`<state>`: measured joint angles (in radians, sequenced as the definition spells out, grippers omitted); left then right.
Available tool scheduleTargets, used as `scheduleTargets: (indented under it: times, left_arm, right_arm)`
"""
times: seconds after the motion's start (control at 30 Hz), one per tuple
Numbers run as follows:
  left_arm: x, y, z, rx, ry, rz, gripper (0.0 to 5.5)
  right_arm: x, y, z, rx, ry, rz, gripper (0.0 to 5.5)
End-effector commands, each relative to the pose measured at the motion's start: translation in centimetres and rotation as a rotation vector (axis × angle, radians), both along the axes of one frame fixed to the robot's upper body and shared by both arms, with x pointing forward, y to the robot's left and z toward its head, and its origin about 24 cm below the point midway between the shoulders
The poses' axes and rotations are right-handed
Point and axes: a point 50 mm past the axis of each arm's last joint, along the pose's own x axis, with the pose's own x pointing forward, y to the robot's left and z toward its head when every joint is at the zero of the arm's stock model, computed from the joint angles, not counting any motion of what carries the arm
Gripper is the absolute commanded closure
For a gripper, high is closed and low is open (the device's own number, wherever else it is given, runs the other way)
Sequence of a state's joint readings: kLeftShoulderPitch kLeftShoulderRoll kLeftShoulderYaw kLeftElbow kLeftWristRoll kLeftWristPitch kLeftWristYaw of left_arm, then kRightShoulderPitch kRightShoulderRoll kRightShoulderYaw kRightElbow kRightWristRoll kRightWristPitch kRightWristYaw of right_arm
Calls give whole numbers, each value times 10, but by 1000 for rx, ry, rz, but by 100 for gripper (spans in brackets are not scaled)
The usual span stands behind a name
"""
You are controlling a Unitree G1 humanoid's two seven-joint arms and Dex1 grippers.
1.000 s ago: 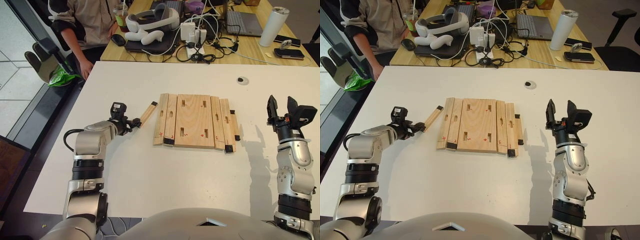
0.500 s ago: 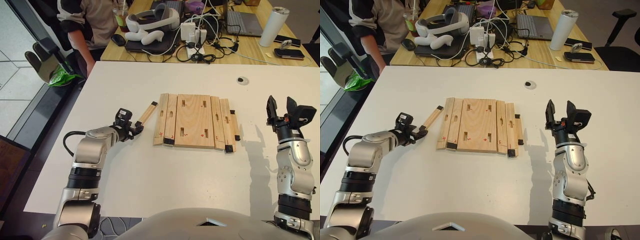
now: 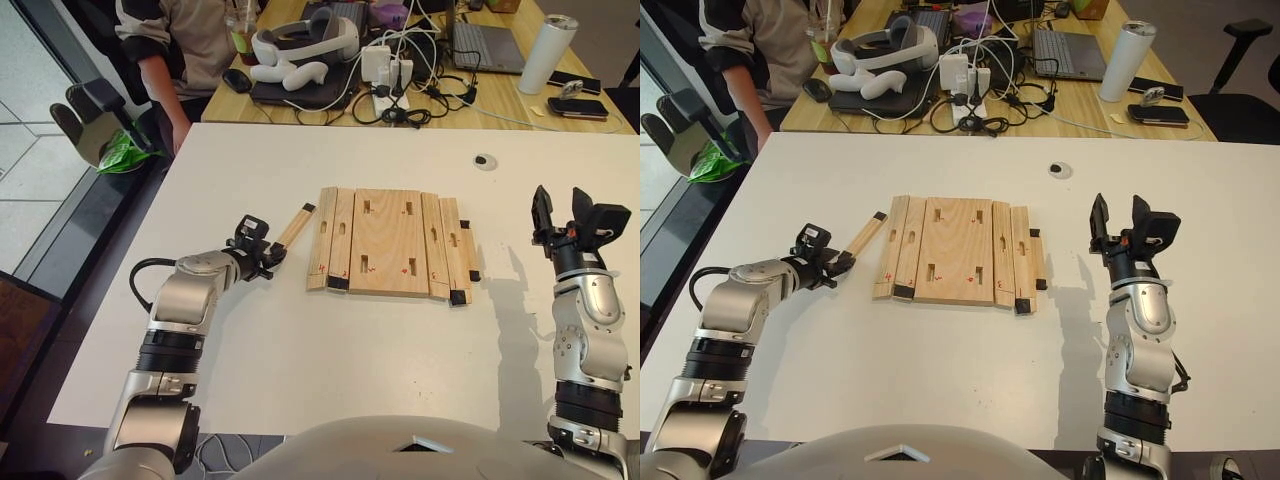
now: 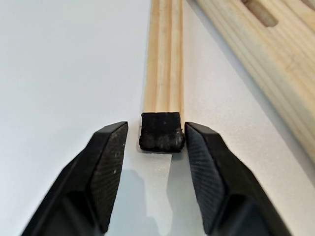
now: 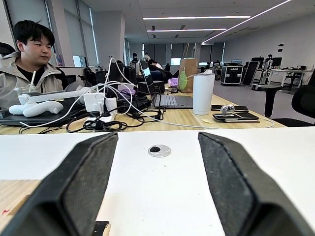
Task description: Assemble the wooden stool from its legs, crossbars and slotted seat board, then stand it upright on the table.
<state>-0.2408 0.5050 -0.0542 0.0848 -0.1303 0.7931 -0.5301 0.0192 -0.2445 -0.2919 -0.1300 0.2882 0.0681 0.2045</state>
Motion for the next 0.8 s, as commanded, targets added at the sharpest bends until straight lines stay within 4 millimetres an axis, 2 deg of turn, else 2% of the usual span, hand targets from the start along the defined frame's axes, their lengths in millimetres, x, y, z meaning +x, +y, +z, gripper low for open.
scheduleTargets:
  times: [0.03, 0.1, 0.33, 0.43, 0.53, 0.67, 0.73, 0.8]
  left_arm:
    - [-4, 5, -11, 19, 76, -2, 392]
    - [-2, 6, -10, 28, 71, -6, 421]
    - [2, 9, -6, 89, 14, -2, 422]
    - [10, 16, 4, 150, -77, 44, 422]
    - [25, 21, 32, 222, -255, 93, 422]
    - [41, 13, 73, 245, -492, 99, 422]
    - [46, 3, 96, 246, -626, 72, 422]
    - [46, -14, 117, 223, -756, 7, 422]
  right_arm:
    - [2, 3, 1, -4, -4, 3, 241]
    - [2, 5, 0, -2, -4, 2, 241]
    - [3, 6, 0, 0, -9, 0, 241]
    - [4, 6, 0, -6, -10, -1, 241]
    - [7, 3, 5, -6, -24, -8, 241]
    - [14, -1, 15, 17, -49, -16, 241]
    - [19, 0, 23, 71, -72, -5, 241]
    - [25, 8, 36, 155, -100, 77, 241]
